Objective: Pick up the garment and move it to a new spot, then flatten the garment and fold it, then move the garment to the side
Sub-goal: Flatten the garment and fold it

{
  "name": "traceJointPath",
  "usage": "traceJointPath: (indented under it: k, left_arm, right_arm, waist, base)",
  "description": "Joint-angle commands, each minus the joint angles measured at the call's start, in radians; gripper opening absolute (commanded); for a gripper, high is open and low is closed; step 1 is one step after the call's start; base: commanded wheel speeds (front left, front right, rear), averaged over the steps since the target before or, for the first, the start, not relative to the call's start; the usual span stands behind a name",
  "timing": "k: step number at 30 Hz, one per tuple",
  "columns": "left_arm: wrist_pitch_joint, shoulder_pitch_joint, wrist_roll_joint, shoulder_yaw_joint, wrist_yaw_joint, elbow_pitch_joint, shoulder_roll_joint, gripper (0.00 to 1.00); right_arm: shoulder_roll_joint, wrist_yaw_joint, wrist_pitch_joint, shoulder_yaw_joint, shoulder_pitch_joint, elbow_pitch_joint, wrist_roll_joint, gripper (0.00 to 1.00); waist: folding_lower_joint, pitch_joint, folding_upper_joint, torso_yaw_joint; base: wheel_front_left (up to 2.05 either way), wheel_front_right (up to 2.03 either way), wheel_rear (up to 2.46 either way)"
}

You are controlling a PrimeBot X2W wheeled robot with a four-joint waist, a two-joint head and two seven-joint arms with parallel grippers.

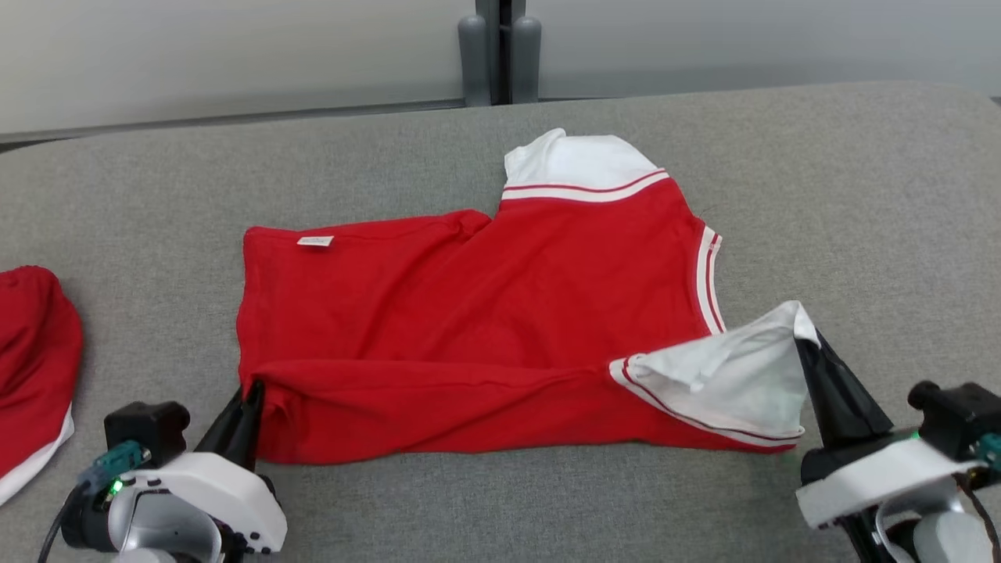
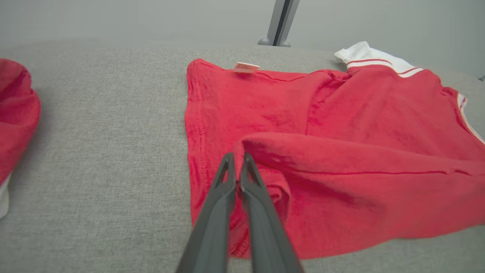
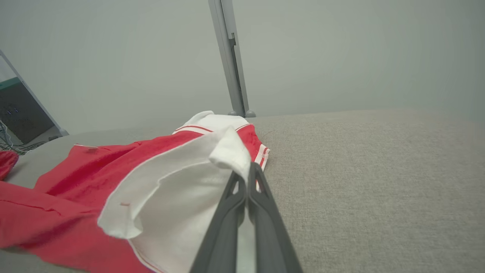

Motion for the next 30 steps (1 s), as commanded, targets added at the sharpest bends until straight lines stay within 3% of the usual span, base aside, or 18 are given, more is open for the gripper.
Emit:
traceJointPath:
  k: [1, 6, 7, 8, 9, 15, 21, 30]
  left_arm:
    - [-0.002, -0.035, -0.004, -0.001, -0.009, 0.019, 0.010, 0.00]
    - [0.002, -0.117, -0.013, -0.008, -0.012, 0.111, 0.012, 0.04]
    - [-0.012, -0.131, -0.012, -0.005, -0.006, 0.120, 0.009, 0.38]
    - [-0.027, -0.142, -0.008, -0.001, 0.000, 0.130, 0.006, 1.00]
    - [-0.048, -0.147, -0.012, 0.004, 0.003, 0.136, -0.001, 1.00]
    - [-0.221, -0.121, -0.020, 0.039, 0.039, 0.139, -0.043, 1.00]
    - [-0.383, -0.081, 0.001, 0.040, 0.055, 0.086, -0.068, 1.00]
    - [-0.421, 0.030, 0.069, 0.018, 0.071, 0.004, -0.060, 1.00]
  right_arm:
    - [-0.011, 0.000, -0.016, 0.009, -0.045, 0.036, 0.008, 0.00]
    - [-0.019, 0.000, -0.066, 0.062, -0.190, 0.182, 0.033, 0.01]
    - [-0.018, 0.000, -0.077, 0.066, -0.211, 0.206, 0.034, 0.37]
    - [-0.016, 0.000, -0.088, 0.070, -0.227, 0.227, 0.036, 0.76]
    - [-0.013, 0.000, -0.099, 0.077, -0.239, 0.244, 0.036, 1.00]
    - [-0.009, 0.000, -0.166, 0.056, -0.258, 0.266, -0.040, 1.00]
    - [0.023, 0.000, -0.183, -0.032, -0.173, 0.148, -0.167, 1.00]
    - [0.066, 0.000, -0.150, -0.099, 0.028, 0.008, -0.231, 1.00]
  waist:
    - [0.0000, 0.045, 0.0000, 0.002]
    - [0.0000, 0.090, 0.0000, 0.012]
    - [0.0000, 0.097, 0.0000, 0.014]
    - [0.0000, 0.103, 0.0000, 0.017]
    - [0.0000, 0.106, 0.0000, 0.019]
    - [0.0000, 0.096, 0.0000, 0.022]
    - [0.0000, 0.040, 0.0000, 0.017]
    - [0.0000, -0.072, 0.0000, -0.001]
  base:
    - [0.00, 0.00, 0.00]
    - [0.00, 0.00, 0.00]
    - [0.00, 0.00, 0.00]
    - [0.00, 0.00, 0.00]
    - [0.00, 0.00, 0.00]
    - [0.00, 0.00, 0.00]
    - [0.00, 0.00, 0.00]
    - [0.00, 0.00, 0.00]
